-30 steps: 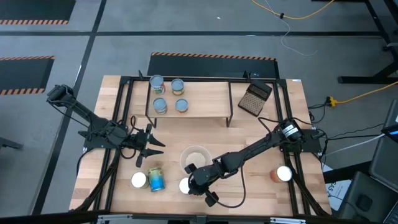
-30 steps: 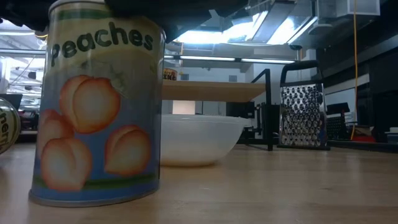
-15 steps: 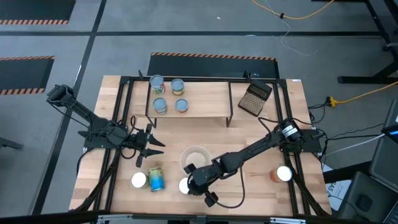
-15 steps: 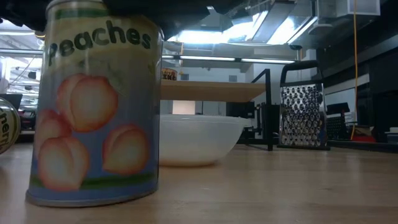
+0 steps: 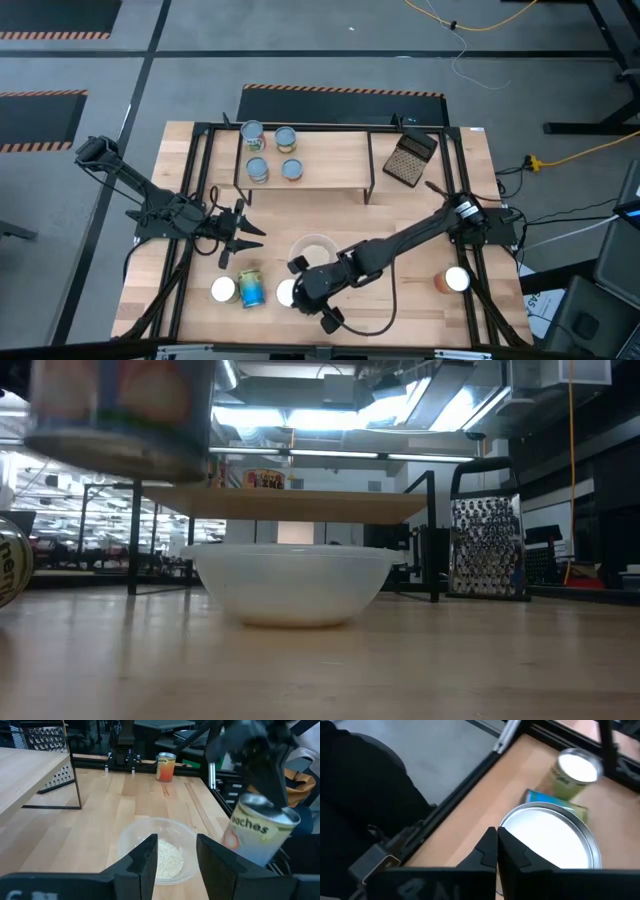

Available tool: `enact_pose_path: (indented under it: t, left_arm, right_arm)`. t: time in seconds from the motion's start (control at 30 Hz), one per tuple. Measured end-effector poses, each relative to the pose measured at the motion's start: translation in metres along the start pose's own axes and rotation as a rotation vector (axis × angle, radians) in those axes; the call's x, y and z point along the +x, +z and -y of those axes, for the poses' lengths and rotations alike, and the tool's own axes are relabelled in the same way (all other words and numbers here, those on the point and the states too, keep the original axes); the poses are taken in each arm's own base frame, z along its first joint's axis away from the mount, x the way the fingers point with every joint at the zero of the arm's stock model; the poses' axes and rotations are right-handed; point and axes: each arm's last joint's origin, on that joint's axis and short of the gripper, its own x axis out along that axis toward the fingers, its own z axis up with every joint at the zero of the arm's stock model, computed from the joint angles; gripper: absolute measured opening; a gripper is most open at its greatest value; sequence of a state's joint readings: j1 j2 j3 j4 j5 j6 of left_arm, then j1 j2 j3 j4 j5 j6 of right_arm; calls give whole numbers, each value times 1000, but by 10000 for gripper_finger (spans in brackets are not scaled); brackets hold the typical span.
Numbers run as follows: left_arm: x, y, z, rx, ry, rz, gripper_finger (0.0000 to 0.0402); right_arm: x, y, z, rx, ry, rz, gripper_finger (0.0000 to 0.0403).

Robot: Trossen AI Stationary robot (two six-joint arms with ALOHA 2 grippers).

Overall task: Pick and place cans onto a shelf
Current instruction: Put the canned peaches on the shelf

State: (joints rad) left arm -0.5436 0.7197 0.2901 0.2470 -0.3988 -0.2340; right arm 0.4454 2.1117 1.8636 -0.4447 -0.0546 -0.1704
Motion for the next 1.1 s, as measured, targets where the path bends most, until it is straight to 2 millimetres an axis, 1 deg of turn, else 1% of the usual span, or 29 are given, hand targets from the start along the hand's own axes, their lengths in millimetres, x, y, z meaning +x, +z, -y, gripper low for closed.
enact_pose_path:
  t: [0.13,0.3,0.5,0.63,0.77,1.1]
  left_arm:
    - [0,0,0,0,0,0,128]
    - [0,0,0,0,0,0,128]
    - [0,0,0,0,0,0,128]
    - [0,0,0,0,0,0,128]
    - [0,0,0,0,0,0,128]
    - [0,0,0,0,0,0,128]
  right_arm:
    - [-17,19,4,-38,-15,4,0]
    - [-39,38,10,-69,-22,5,0]
    - [-68,55,22,-95,-38,-2,0]
    - [-92,64,31,-103,-49,-18,0]
    - [-112,65,44,-117,-71,-31,0]
    - [-168,46,92,-19,-155,-117,0]
